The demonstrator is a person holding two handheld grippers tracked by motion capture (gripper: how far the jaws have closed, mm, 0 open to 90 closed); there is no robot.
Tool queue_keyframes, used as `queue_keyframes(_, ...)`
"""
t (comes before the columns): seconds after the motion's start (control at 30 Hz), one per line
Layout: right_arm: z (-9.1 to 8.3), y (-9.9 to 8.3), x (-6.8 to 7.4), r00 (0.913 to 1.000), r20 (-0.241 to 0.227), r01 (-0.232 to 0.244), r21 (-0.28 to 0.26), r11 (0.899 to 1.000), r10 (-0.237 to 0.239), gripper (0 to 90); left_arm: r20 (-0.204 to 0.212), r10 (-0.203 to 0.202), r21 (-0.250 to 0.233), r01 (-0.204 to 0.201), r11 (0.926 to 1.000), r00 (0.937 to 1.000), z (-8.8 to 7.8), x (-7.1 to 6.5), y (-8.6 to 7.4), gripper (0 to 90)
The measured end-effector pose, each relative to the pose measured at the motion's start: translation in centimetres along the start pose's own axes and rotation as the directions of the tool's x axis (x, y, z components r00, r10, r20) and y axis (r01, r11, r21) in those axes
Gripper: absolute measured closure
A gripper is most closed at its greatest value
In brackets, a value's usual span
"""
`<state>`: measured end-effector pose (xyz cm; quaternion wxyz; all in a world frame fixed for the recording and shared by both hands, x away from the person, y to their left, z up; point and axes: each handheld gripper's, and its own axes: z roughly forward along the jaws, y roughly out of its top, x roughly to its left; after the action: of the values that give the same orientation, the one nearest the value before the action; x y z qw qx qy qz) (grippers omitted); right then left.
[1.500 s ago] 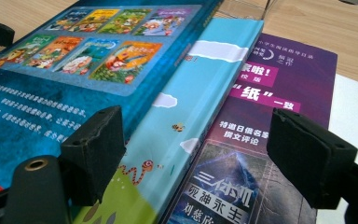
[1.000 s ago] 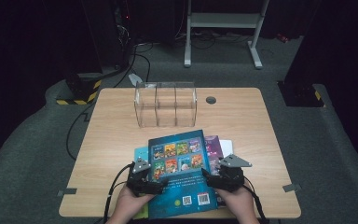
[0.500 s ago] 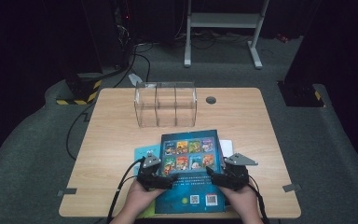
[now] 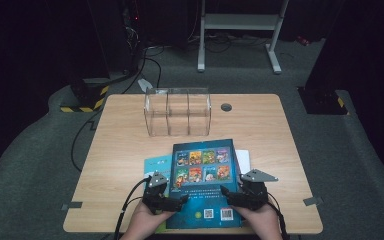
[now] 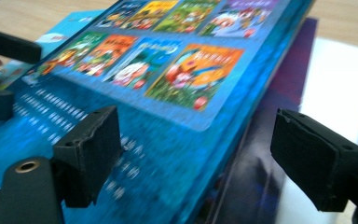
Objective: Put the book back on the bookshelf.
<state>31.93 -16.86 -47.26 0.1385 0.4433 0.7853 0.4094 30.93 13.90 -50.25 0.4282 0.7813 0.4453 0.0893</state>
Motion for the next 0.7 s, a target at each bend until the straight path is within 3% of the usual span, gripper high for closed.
queue_keyframes(0.07,0.0,-0.1,0.0,0.9998,-0.009,-0.015,0.003,1.0,0.015,18.0,0.008,0.024,0.005,-0.024,0.9997,0.9997,0.1,-0.2,0.2,1.9)
queue_keyframes(0.17,0.1,0.0,0.1,0.9995,-0.028,-0.014,0.007,1.0,0.014,22.3,0.017,0.028,0.011,-0.028,0.9995,0.9995,0.2,-0.2,0.3,1.3)
queue_keyframes(0.33,0.3,0.1,0.2,0.9992,-0.017,-0.037,0.011,0.999,0.037,21.8,0.021,0.041,0.002,-0.041,0.9991,0.9989,0.6,-0.1,0.7,1.4)
queue_keyframes(0.5,1.0,0.9,-0.5,0.9976,0.01,-0.068,0.007,0.998,0.068,21.6,0.02,0.039,-0.02,-0.038,0.9991,0.9991,1.8,0.5,1.8,2.2)
queue_keyframes(0.7,2.0,1.8,-1.7,0.9979,-0.012,-0.064,0.01,0.998,0.064,19.1,0.02,0.045,-0.045,-0.044,0.998,0.9988,2.3,1.4,2.4,5.8)
